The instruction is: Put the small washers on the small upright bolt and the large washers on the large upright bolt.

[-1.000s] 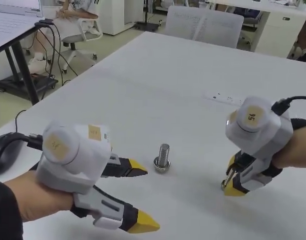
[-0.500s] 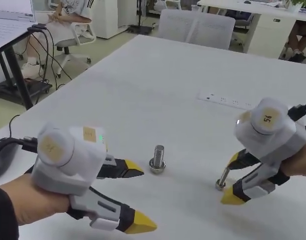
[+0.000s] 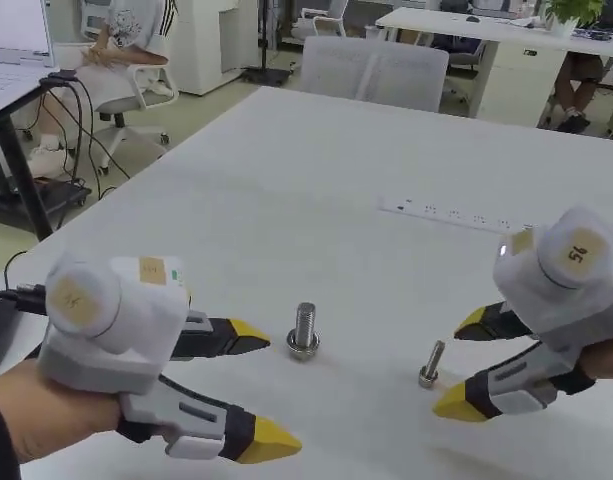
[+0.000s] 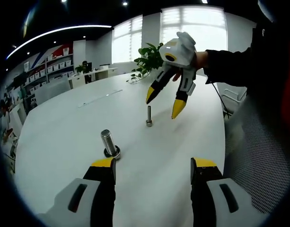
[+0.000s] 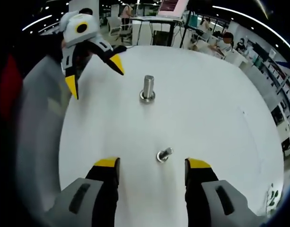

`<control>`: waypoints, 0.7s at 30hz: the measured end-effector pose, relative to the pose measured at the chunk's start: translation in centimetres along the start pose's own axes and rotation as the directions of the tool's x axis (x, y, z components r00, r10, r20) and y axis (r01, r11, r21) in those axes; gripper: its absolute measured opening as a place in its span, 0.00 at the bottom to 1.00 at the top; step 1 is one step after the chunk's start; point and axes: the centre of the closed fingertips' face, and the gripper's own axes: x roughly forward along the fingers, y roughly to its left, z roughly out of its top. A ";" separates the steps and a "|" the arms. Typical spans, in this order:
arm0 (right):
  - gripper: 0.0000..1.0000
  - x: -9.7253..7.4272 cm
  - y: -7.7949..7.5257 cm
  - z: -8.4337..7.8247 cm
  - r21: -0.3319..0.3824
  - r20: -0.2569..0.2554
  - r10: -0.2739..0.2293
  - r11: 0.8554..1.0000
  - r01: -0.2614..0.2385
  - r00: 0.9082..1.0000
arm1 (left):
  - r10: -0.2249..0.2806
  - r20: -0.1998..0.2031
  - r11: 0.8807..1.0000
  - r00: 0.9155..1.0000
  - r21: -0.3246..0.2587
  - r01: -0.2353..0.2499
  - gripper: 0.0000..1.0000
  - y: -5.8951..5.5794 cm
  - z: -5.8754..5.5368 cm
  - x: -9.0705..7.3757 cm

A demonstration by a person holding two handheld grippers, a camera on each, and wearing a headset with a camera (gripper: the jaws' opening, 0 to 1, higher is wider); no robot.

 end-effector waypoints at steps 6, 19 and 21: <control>0.59 -1.8 0.3 0.5 0.037 0.075 -0.038 0.999 0.036 0.996 | 0.019 0.014 1.000 1.000 0.006 -0.019 0.64 0.2 1.1 -0.7; 0.64 -4.8 2.1 0.6 0.099 0.207 -0.121 0.990 0.102 0.971 | 0.052 0.047 0.999 0.998 -0.002 -0.052 0.69 -0.2 3.0 -2.1; 0.64 -4.9 2.4 0.3 0.110 0.218 -0.134 0.988 0.112 0.967 | 0.057 0.048 0.998 0.997 -0.006 -0.057 0.70 -0.4 2.9 -2.3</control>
